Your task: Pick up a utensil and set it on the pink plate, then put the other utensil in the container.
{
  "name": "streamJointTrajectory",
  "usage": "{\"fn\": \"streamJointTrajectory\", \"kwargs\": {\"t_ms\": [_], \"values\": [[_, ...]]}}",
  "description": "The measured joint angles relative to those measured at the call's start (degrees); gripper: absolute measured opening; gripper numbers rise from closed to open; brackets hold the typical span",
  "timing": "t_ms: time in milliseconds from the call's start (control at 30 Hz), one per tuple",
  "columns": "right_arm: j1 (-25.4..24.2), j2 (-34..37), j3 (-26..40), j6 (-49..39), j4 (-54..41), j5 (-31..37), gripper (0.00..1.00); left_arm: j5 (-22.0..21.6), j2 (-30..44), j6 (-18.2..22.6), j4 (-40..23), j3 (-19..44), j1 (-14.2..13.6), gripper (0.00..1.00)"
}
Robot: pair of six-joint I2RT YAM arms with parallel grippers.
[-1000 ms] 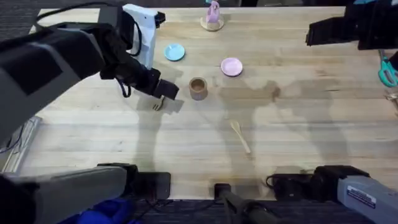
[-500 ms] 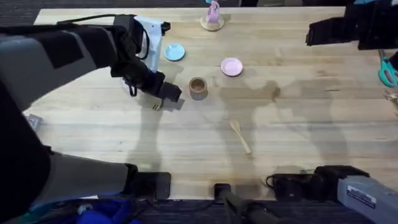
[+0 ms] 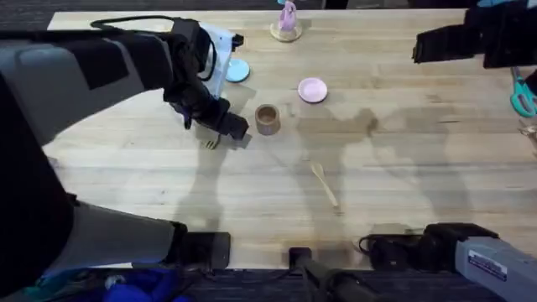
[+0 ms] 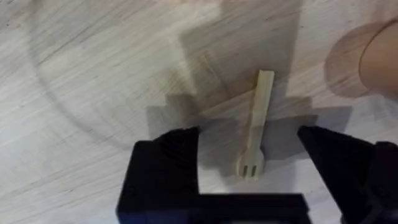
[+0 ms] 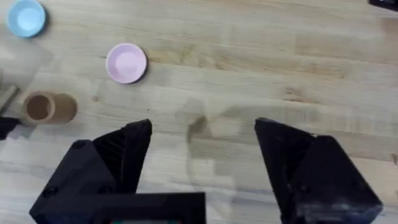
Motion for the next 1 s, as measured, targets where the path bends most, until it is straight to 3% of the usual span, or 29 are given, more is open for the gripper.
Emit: {"fn": "streamJointTrajectory", "kwargs": {"t_ms": [400,667,1000], "values": [[0.0,0.0,0.0,-0.2,0.0,0.0,0.996,1.0,0.2,-0.8,0.9,0.1,-0.7,0.490],[0.0,0.0,0.0,-0.2,0.0,0.0,0.996,3.3,0.3,-1.8,1.0,0.2,-0.8,0.071],[0.0,0.0,0.0,-0.2,0.0,0.0,0.996,3.4,0.4,-1.9,0.6,0.7,-0.8,0.055]]}}
